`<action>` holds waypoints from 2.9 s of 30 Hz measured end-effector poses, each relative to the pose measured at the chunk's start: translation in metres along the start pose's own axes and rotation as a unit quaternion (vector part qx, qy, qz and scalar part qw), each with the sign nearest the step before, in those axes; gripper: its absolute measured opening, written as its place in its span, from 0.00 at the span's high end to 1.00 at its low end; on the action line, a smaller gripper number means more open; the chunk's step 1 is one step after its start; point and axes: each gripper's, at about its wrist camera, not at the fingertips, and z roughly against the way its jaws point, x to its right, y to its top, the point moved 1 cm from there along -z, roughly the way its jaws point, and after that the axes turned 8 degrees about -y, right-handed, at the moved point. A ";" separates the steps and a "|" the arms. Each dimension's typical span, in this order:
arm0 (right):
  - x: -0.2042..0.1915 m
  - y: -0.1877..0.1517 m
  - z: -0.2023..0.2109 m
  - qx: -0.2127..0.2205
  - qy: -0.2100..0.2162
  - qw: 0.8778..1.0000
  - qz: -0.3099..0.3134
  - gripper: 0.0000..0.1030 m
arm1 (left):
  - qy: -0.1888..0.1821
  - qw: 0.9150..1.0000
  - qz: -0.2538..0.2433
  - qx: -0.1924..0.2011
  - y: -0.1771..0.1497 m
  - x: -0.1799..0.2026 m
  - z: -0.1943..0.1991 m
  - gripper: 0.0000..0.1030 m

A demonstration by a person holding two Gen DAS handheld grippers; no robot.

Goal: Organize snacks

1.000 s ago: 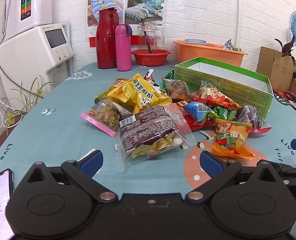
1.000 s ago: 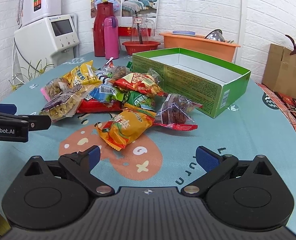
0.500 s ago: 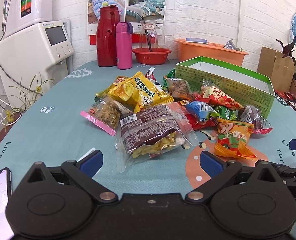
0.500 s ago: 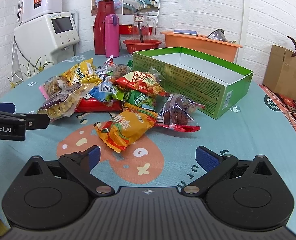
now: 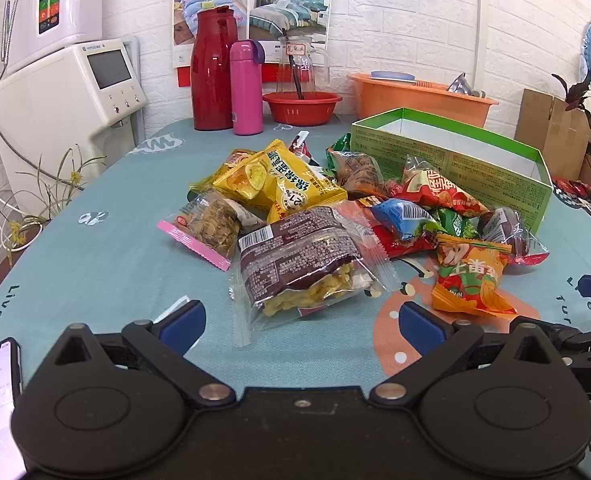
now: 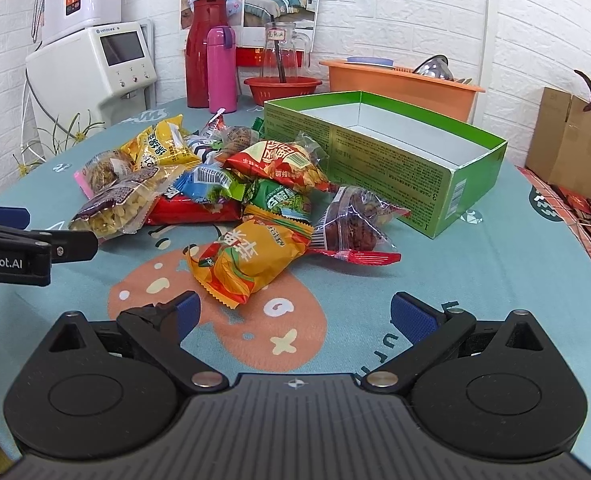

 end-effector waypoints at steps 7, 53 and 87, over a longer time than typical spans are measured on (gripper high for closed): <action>-0.001 0.000 -0.003 -0.001 0.003 1.000 0.000 0.00 | 0.000 1.000 0.002 -0.003 -0.001 -0.002 -0.004 0.00; -0.061 0.056 -0.031 -0.001 0.224 0.974 -0.023 0.00 | -0.154 0.970 0.189 -0.011 0.017 -0.099 -0.004 0.00; 0.012 0.061 0.000 0.060 0.246 0.962 -0.105 0.40 | -0.258 0.962 0.087 0.028 0.094 -0.020 -0.004 0.63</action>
